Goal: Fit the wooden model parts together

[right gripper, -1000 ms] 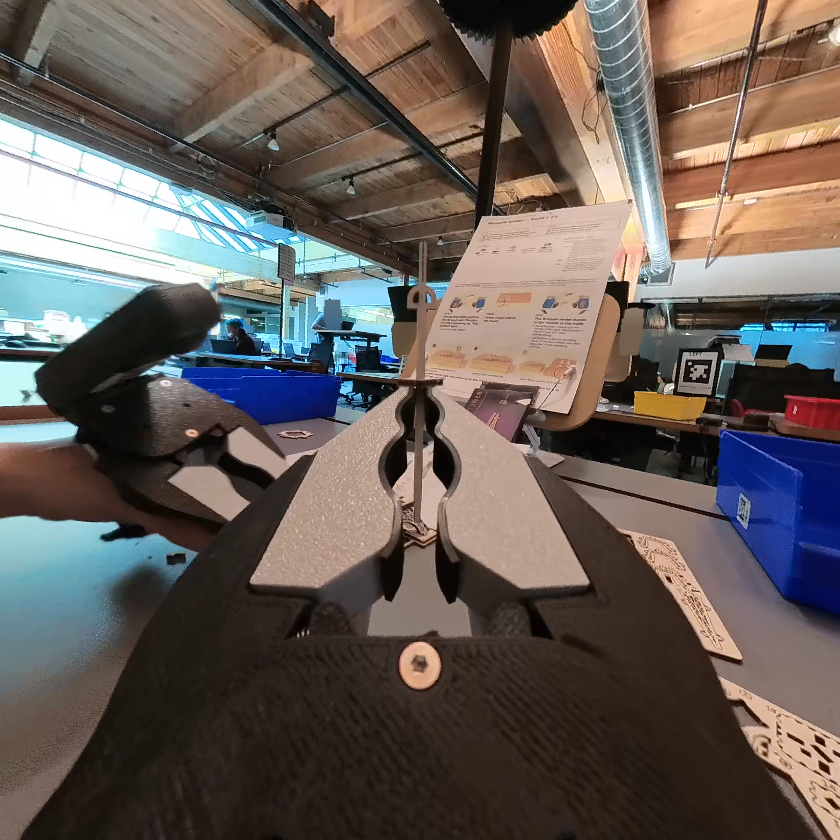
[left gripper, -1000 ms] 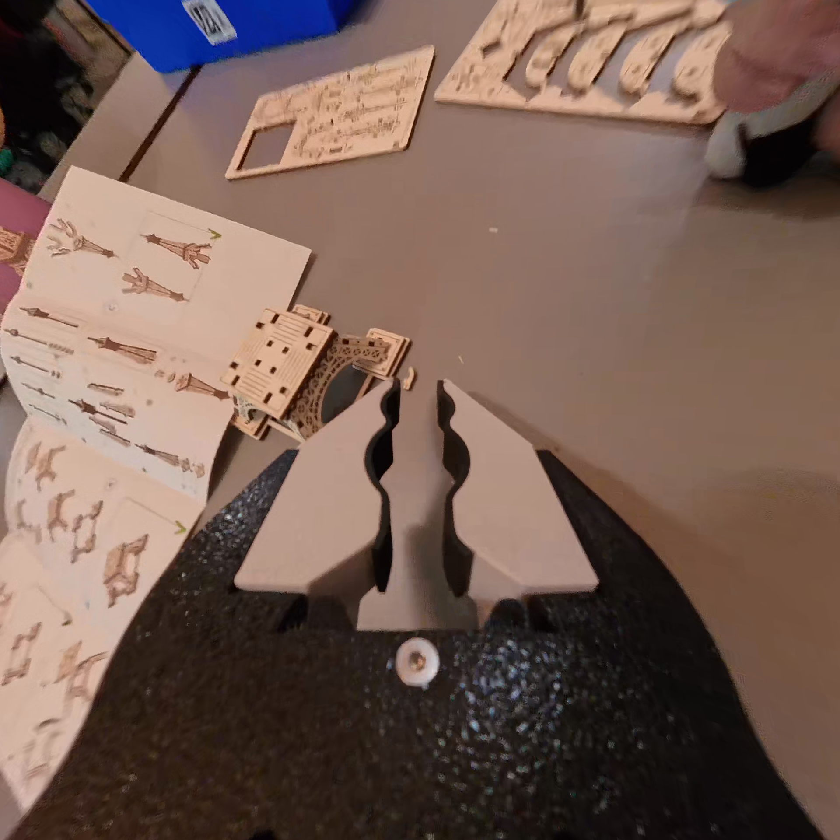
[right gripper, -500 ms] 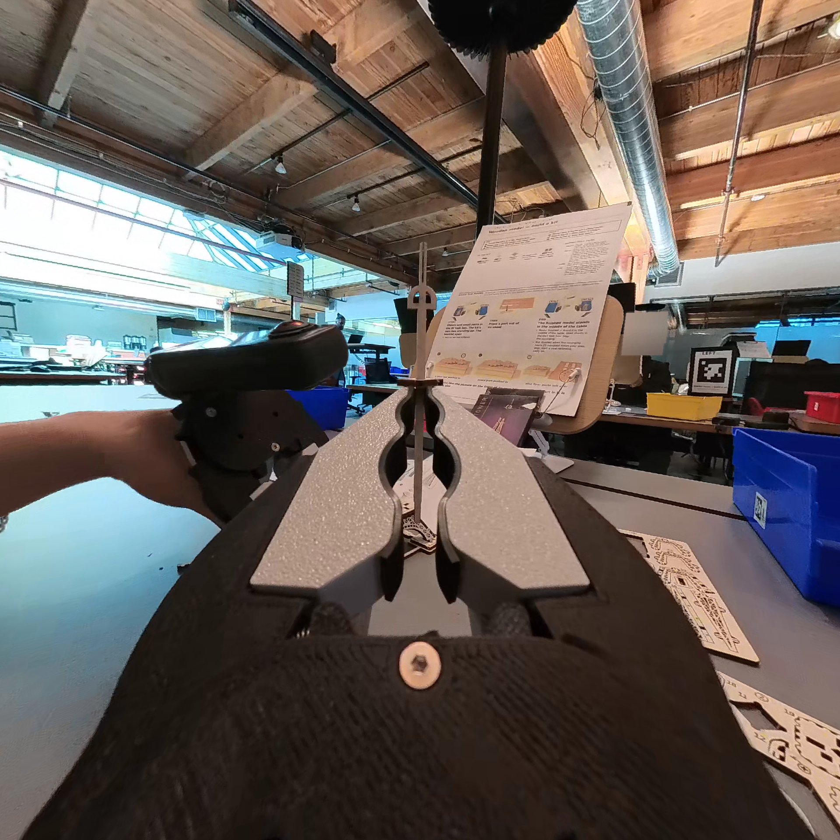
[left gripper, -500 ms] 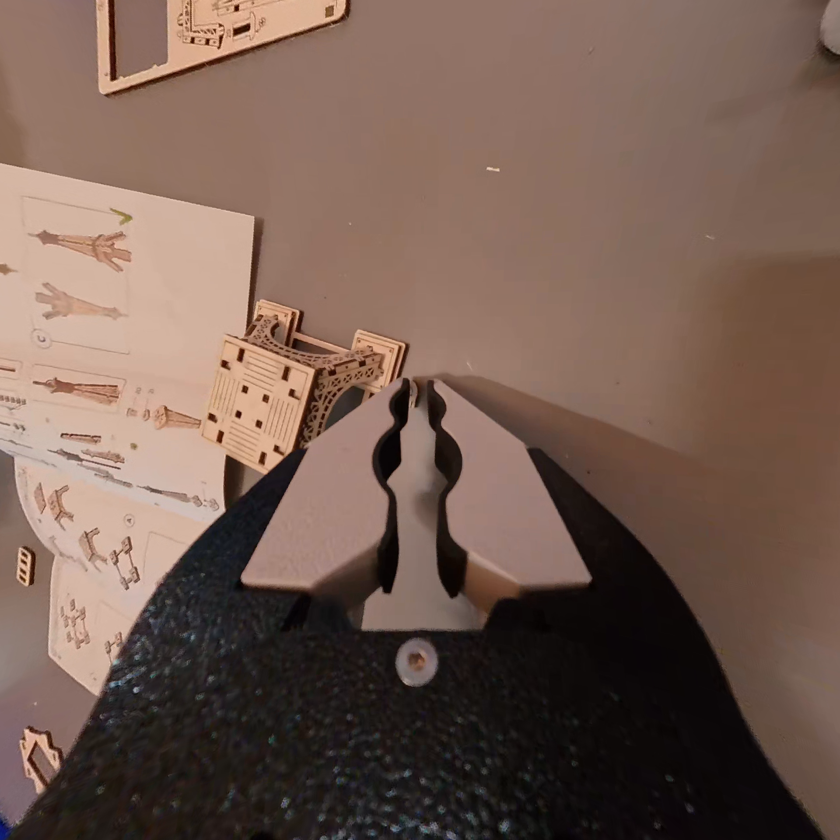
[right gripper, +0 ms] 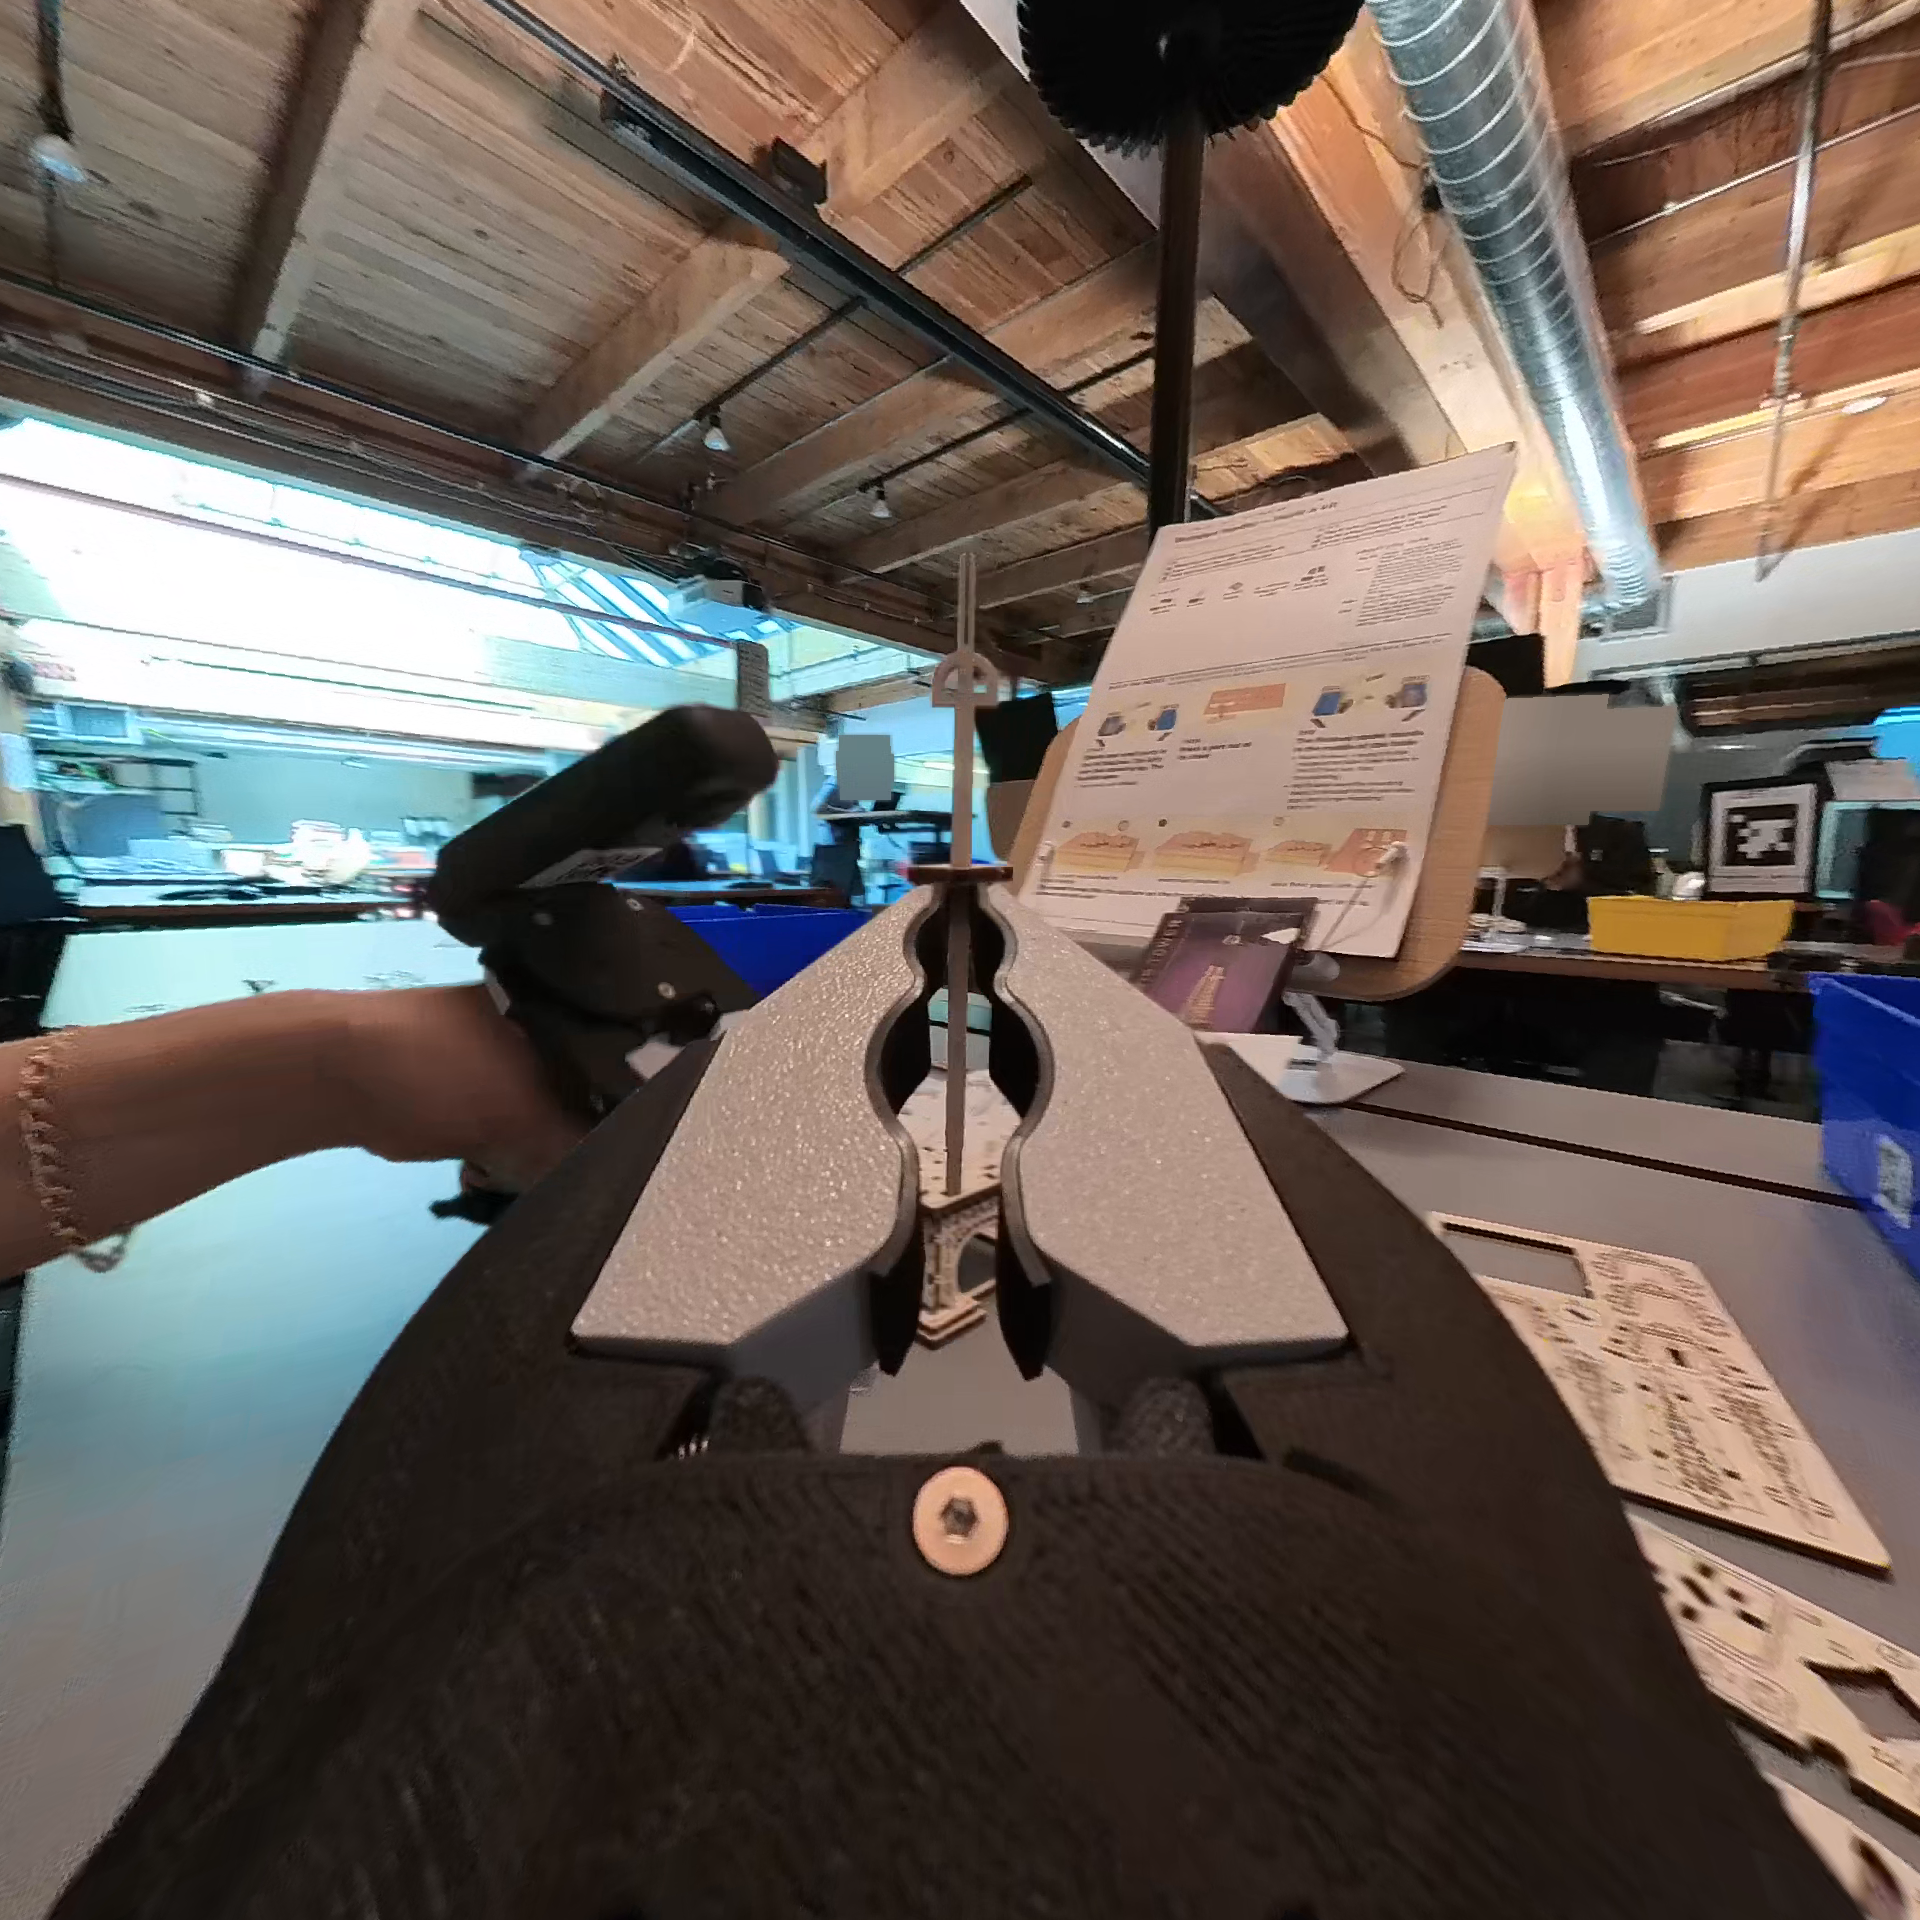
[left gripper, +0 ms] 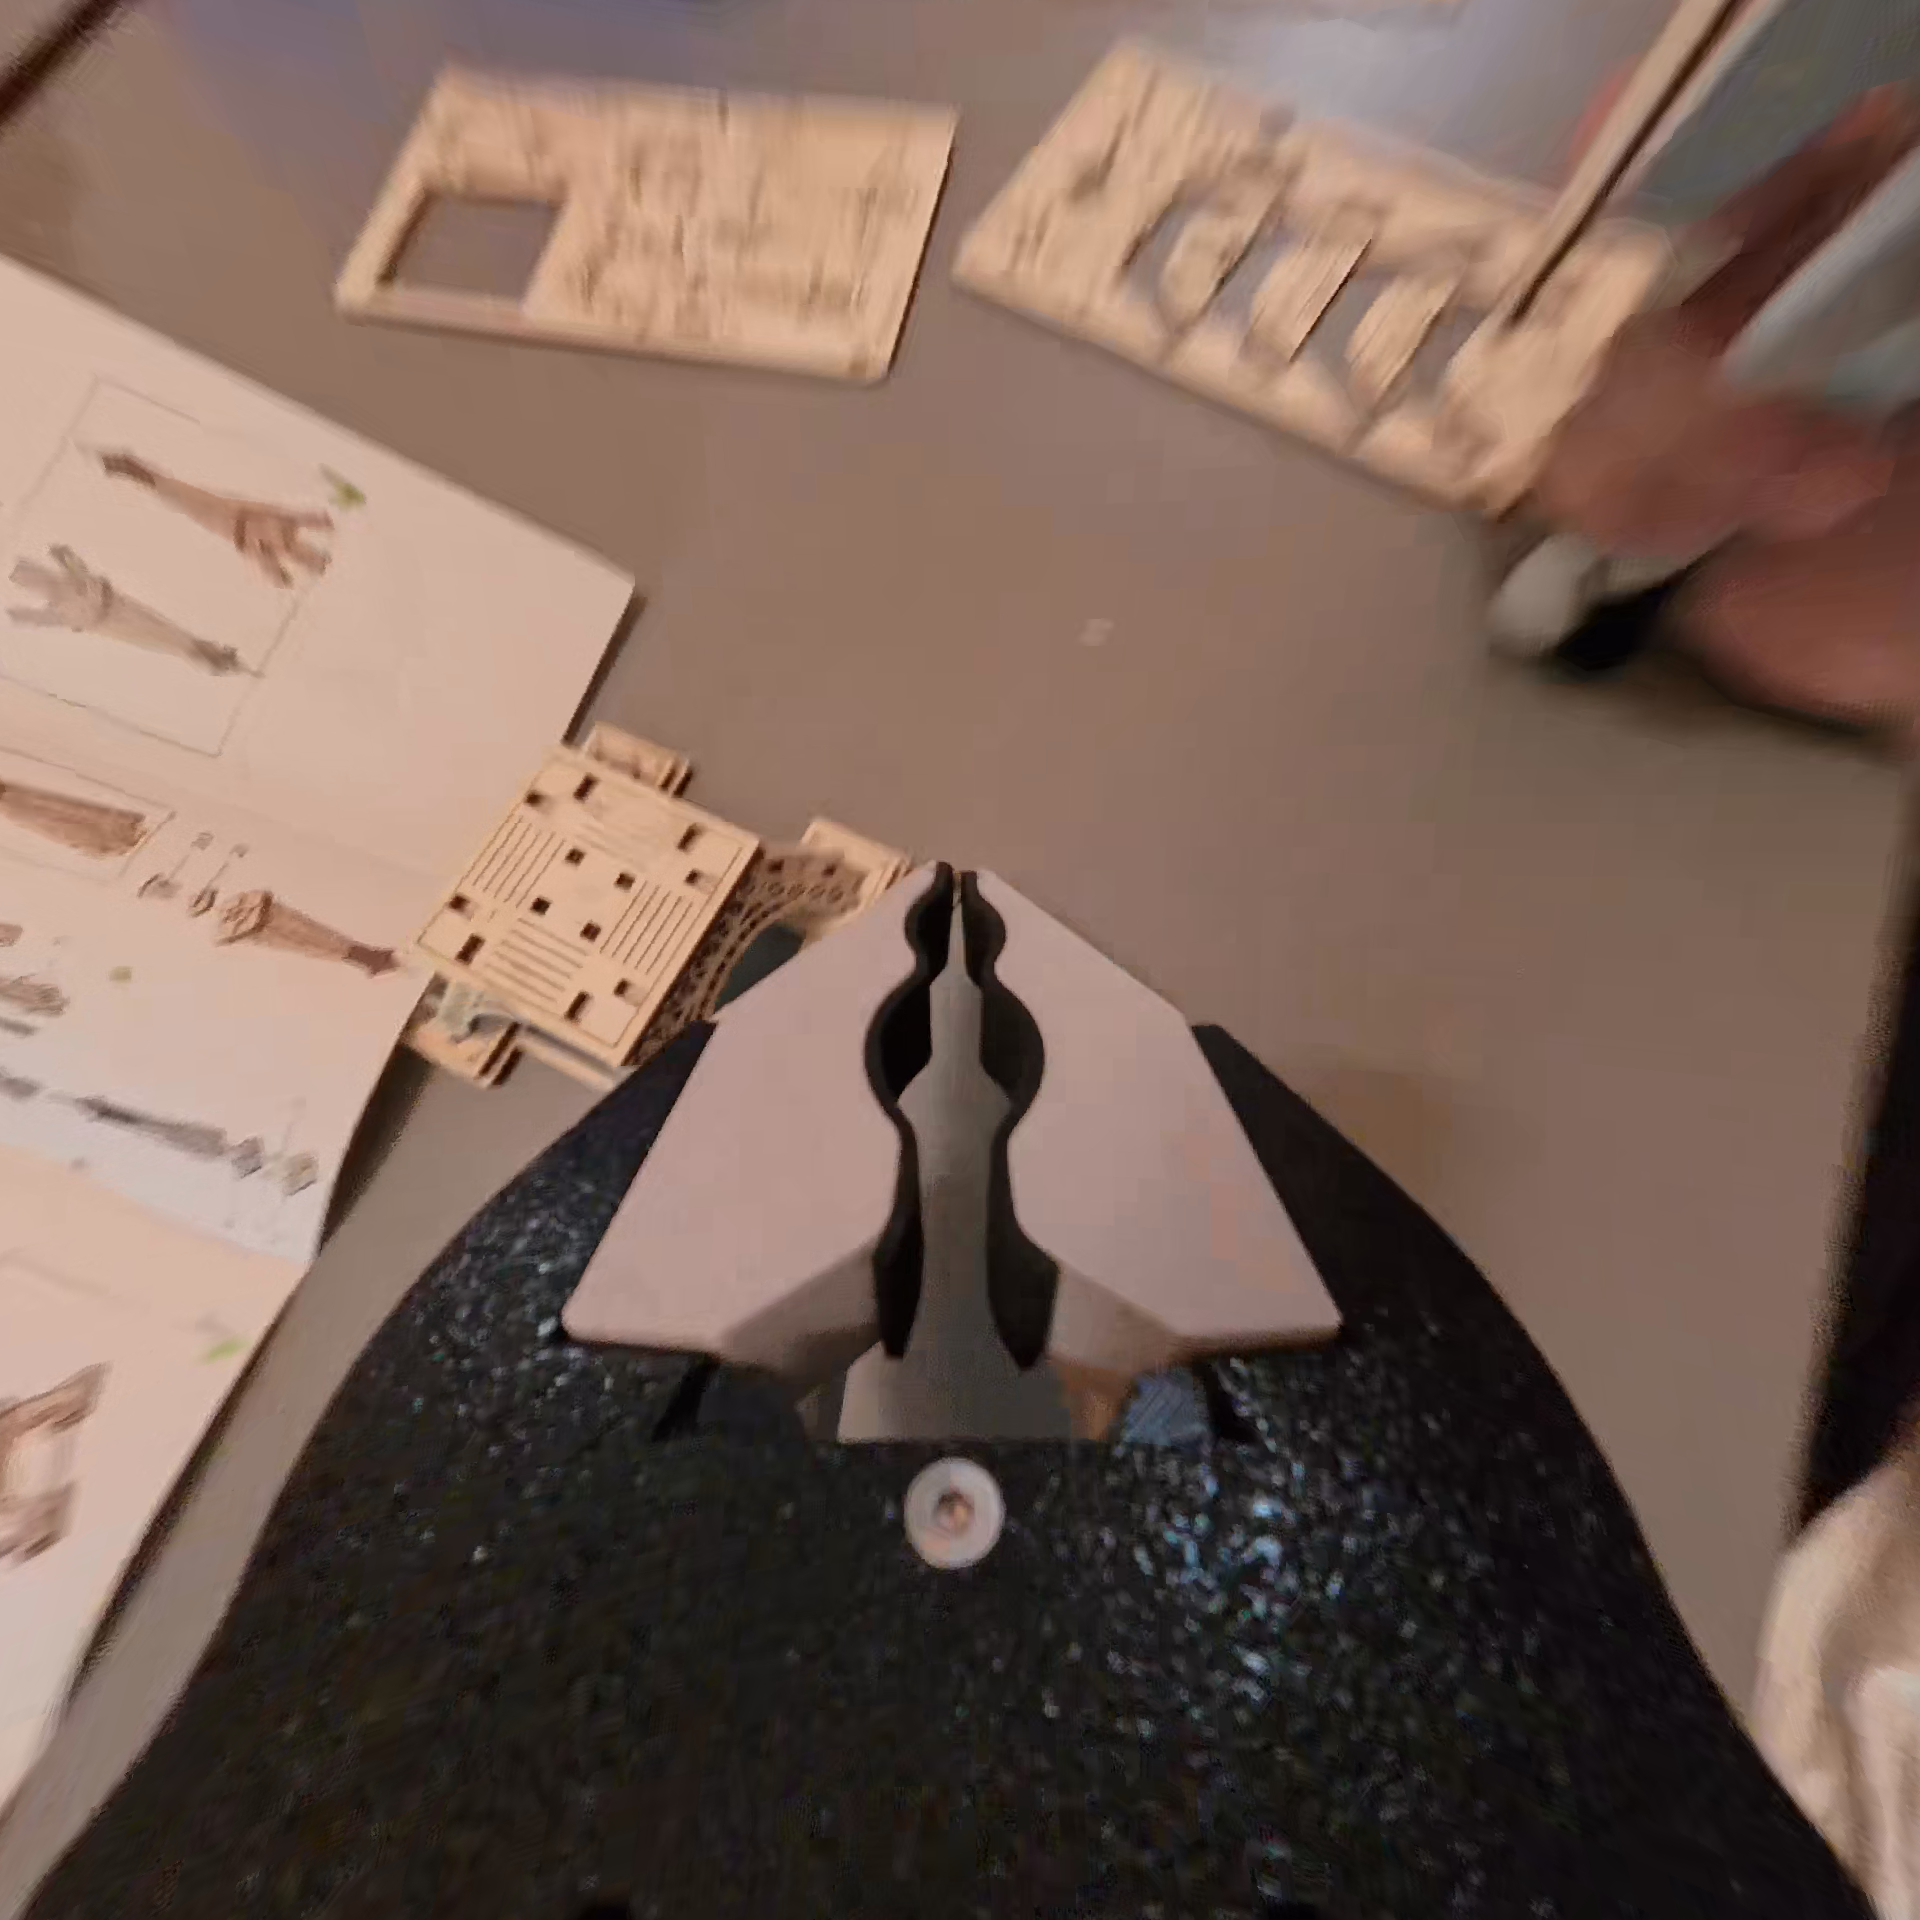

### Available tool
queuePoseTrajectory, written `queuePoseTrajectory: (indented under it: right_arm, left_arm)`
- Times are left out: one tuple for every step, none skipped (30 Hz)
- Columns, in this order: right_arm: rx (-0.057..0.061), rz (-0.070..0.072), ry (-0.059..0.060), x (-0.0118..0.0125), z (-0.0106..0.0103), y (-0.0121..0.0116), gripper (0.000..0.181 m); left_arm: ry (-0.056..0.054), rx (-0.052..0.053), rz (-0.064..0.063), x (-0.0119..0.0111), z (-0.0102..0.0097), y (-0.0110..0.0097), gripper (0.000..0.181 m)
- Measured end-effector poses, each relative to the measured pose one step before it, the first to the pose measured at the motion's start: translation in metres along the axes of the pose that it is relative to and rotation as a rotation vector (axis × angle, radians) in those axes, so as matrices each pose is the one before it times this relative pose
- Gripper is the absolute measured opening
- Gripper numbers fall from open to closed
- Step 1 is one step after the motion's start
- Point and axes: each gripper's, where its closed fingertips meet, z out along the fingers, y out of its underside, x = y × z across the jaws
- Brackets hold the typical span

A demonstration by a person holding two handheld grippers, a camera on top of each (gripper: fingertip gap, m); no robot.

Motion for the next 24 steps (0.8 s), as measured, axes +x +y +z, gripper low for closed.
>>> queuePoseTrajectory:
  right_arm:
    - [0.0036, 0.0193, -0.0245, -0.00317, 0.00055, -0.00003, 0.0]
    - [0.0012, 0.0194, -0.0294, -0.00385, 0.00089, 0.00033, 0.0]
    - [0.0015, 0.0218, -0.0345, -0.00467, 0.00098, 0.00044, 0.0]
    - [0.0025, 0.0258, -0.0348, -0.00474, 0.0012, 0.00046, 0.0]
    - [0.0043, 0.0306, -0.0352, -0.00461, 0.00142, 0.00033, 0.0]
    - [0.0046, 0.0361, -0.0394, -0.00507, 0.00152, 0.00049, 0.0]
    - [0.0053, 0.0432, -0.0446, -0.00541, 0.00145, 0.00046, 0.0]
    - [0.0046, 0.0504, -0.0484, -0.00559, 0.00155, 0.00072, 0.0]
    - [0.0038, 0.0523, -0.0417, -0.00455, 0.00148, 0.00093, 0.0]
    - [0.0056, 0.0438, -0.0299, -0.00305, 0.00121, 0.00057, 0.0]
    - [0.0041, 0.0357, -0.0256, -0.0026, 0.00102, 0.00067, 0.0]
    - [-0.0011, 0.0271, -0.0205, -0.00221, 0.00089, 0.00096, 0.0]
    - [-0.0019, 0.0175, -0.0147, -0.00154, 0.0007, 0.00079, 0.0]
    - [-0.0002, 0.0126, -0.0124, -0.0014, 0.00025, 0.00042, 0.0]
    - [0.0, 0.012, -0.0103, -0.001, 0.00013, 0.00017, 0.001]
    - [0.0015, 0.012, -0.0071, -0.00046, -0.00005, -0.00001, 0.0]
    - [0.0024, 0.012, -0.0072, -0.00038, -0.00022, -0.00019, 0.0]
    - [0.0008, 0.009, -0.0075, -0.00074, -0.00007, -0.00005, 0.0]
    - [-0.0007, 0.006, -0.0055, -0.00056, 0.00002, 0.00012, 0.001]
    - [-0.0003, 0.0079, -0.0053, -0.00042, 0.00002, 0.00021, 0.001]
    - [0.0004, 0.0127, -0.0104, -0.00094, 0.00005, 0.00009, 0.001]
    - [0.0006, 0.0156, -0.0101, -0.00093, 0.00002, 0.00022, 0.0]
    - [0.0024, 0.0175, -0.0036, -0.00002, 0.00002, 0.0001, 0.0]
    - [0.0006, 0.0305, 0.0198, 0.00339, -0.00016, 0.00028, 0.0]
  left_arm:
    - [0.0714, 0.1102, -0.0468, 0.00649, -0.00994, -0.01232, 0.0]
    - [0.0942, 0.1098, -0.0459, 0.0099, -0.01029, -0.01329, 0.0]
    - [0.0999, 0.1131, -0.0424, 0.01145, -0.00978, -0.01461, 0.0]
    - [0.0924, 0.1128, -0.0381, 0.01127, -0.00873, -0.01504, 0.0]
    - [0.093, 0.1025, -0.036, 0.01198, -0.007, -0.01386, 0.0]
    - [0.0984, 0.0854, -0.0307, 0.01338, -0.0051, -0.01149, 0.0]
    - [0.0763, 0.0673, -0.0222, 0.01065, -0.0028, -0.00879, 0.0]
    - [0.0443, 0.0515, -0.016, 0.00624, -0.00083, -0.00618, 0.0]
    - [0.048, 0.0315, -0.0106, 0.00653, 0.0007, -0.00301, 0.0]
    - [0.045, 0.022, -0.0077, 0.00595, 0.00202, -0.00134, 0.0]
    - [0.0273, 0.0192, -0.0055, 0.00354, 0.00305, -0.00081, 0.0]
    - [0.024, 0.0123, -0.0083, 0.00283, 0.0034, -0.00005, 0.0]
    - [0.0214, 0.0084, -0.0126, 0.00225, 0.00365, -0.00006, 0.0]
    - [0.0145, 0.0125, -0.0085, 0.00106, 0.00348, -0.00117, 0.0]
    - [0.0215, 0.0167, -0.0049, 0.00241, 0.00299, -0.00242, 0.0]
    - [0.0193, 0.016, -0.0105, 0.00214, 0.00278, -0.00297, 0.0]
    - [0.0095, 0.0131, -0.0124, 0.00078, 0.00242, -0.00291, 0.0]
    - [0.0222, 0.0083, -0.0085, 0.00276, 0.00221, -0.00229, 0.0]
    - [0.0236, 0.0031, -0.0078, 0.00292, 0.00196, -0.00135, 0.0]
    - [0.0059, -0.0029, -0.0084, 0.00012, 0.00172, -0.0002, 0.0]
    - [0.0047, -0.0109, -0.0042, -0.0003, 0.00119, 0.00106, 0.0]
    - [0.0094, -0.011, 0.0005, 0.00047, 0.00073, 0.00141, 0.0]
    - [-0.0059, -0.0037, -0.0005, -0.00127, 0.00004, 0.00018, 0.0]
    - [-0.0116, -0.0003, 0.0009, -0.00163, -0.00099, -0.00076, 0.0]
